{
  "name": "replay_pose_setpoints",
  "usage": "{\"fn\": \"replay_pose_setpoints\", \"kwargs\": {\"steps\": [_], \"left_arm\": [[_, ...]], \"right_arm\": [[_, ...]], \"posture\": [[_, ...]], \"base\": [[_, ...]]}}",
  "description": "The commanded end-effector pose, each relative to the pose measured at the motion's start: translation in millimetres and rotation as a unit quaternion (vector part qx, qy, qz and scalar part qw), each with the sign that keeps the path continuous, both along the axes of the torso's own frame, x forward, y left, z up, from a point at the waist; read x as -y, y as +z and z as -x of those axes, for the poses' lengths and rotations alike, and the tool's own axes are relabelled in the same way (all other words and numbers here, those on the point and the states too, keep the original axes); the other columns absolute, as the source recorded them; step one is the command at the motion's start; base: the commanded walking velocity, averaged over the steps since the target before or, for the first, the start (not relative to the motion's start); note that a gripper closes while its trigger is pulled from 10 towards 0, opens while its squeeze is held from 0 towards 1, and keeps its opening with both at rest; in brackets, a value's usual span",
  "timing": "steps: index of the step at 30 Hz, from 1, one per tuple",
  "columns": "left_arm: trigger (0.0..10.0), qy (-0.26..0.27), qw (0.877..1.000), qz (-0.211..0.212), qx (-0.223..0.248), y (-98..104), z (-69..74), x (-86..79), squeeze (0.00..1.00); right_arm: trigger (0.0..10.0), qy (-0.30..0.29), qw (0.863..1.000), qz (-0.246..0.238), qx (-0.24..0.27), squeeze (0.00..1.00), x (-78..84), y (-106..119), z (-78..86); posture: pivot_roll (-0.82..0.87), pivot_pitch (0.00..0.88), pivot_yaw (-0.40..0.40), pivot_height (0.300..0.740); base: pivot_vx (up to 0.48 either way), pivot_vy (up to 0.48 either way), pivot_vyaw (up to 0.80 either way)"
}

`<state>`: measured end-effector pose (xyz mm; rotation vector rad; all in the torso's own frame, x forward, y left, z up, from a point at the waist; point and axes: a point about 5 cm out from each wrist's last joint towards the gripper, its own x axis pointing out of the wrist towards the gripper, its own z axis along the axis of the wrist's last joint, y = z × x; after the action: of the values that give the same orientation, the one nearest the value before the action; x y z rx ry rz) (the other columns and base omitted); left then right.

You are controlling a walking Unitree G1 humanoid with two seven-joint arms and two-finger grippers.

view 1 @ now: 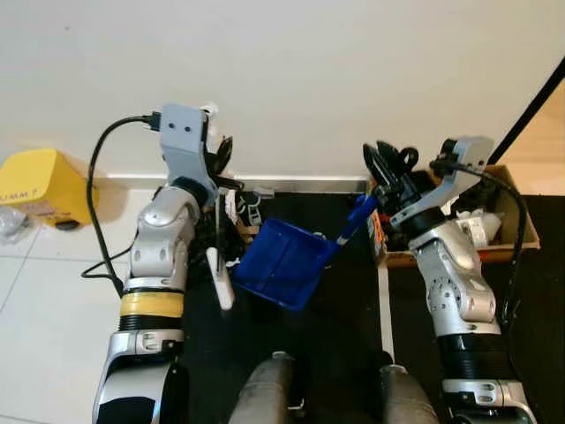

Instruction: Sweep floor

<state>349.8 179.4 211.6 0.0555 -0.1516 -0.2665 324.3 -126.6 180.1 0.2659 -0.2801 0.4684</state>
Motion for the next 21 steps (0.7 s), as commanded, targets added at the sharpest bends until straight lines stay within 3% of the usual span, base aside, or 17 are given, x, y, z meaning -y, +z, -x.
{"fn": "replay_pose_setpoints", "kwargs": {"steps": [1,14,17,21], "left_arm": [[10.0,-0.012,1.0,0.023,0.005,2.0,4.9,5.7,0.0],[10.0,0.002,1.0,-0.006,-0.015,-10.3,13.1,11.1,0.0],[10.0,-0.013,1.0,-0.006,-0.025,-15.8,16.4,16.7,0.0],[10.0,-0.025,0.999,0.008,-0.048,-26.1,22.4,21.5,0.0]], "right_arm": [[10.0,0.005,1.0,0.009,-0.015,0.0,-1.3,-10.3,1.9],[10.0,-0.041,0.998,-0.007,-0.039,0.0,10.4,-22.3,2.7],[10.0,-0.038,0.998,0.048,-0.024,0.0,10.0,-26.8,7.2],[10.0,-0.044,0.995,0.086,-0.008,0.0,12.2,-26.0,6.9]], "posture": [[0.14,0.175,0.071,0.74],[0.14,0.161,0.073,0.74],[0.13,0.152,0.076,0.74],[0.13,0.141,0.071,0.74]], "base": [[0.0,0.0,0.0],[0.0,0.0,0.0],[0.0,0.0,0.0],[0.0,0.0,0.0]]}}
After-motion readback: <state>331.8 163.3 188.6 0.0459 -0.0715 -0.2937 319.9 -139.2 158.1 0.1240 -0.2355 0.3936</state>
